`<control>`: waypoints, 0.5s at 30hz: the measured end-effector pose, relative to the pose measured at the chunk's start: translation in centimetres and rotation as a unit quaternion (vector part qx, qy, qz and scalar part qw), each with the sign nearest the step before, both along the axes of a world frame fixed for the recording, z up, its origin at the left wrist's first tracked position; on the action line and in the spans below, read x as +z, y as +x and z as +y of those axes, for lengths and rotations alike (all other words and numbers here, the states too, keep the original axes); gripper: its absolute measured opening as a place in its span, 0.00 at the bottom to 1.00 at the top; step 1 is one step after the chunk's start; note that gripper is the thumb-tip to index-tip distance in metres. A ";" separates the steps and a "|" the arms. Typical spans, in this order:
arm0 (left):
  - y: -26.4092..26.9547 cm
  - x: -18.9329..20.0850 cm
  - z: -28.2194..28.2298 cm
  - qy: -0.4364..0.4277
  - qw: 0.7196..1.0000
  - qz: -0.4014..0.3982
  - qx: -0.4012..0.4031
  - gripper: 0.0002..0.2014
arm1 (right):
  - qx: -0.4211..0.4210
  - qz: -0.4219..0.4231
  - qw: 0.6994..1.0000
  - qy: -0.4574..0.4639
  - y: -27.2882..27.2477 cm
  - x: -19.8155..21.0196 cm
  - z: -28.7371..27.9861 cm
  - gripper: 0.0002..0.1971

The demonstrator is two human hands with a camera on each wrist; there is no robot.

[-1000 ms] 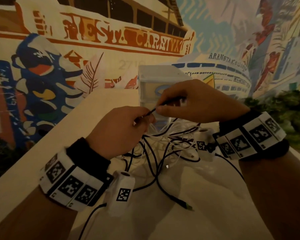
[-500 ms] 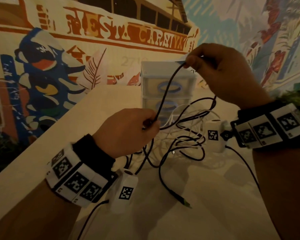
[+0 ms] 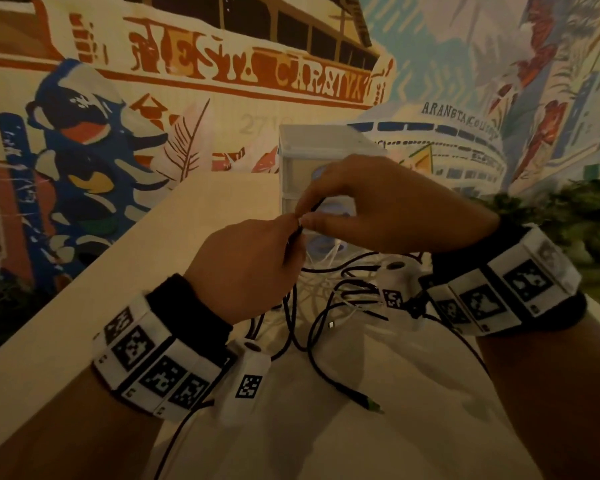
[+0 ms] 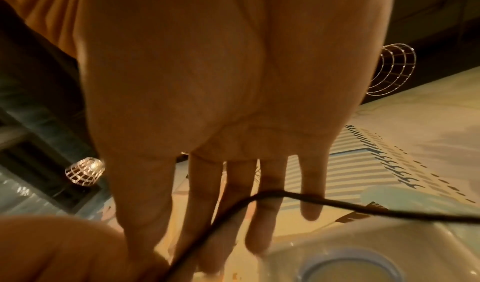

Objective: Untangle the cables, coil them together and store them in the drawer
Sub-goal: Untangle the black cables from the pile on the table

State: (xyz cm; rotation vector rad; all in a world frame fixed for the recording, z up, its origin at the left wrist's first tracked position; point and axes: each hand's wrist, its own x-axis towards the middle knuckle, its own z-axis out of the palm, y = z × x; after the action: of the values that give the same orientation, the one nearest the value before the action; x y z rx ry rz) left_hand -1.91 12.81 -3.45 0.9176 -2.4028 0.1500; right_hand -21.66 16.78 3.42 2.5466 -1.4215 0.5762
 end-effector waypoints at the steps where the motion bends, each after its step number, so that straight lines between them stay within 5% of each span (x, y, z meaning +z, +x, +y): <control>1: 0.0 0.0 0.0 -0.004 1.000 -0.004 0.000 0.20 | -0.001 0.016 1.000 0.005 0.1 -0.3 -0.1 0.13; 10: 0.0 0.6 0.1 0.007 1.000 0.016 0.006 0.22 | -0.040 -0.083 0.993 -0.068 -2.8 1.3 0.4 0.08; 15: 0.1 0.2 0.7 0.028 0.999 -0.015 0.002 0.17 | -0.112 -0.171 0.964 -0.169 -4.9 1.5 -0.1 0.11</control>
State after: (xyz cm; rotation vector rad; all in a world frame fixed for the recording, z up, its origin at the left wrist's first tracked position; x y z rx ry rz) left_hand -1.79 13.46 -3.20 0.9507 -2.4438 0.0986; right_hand -26.52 16.73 4.89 2.0575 -1.5301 1.1491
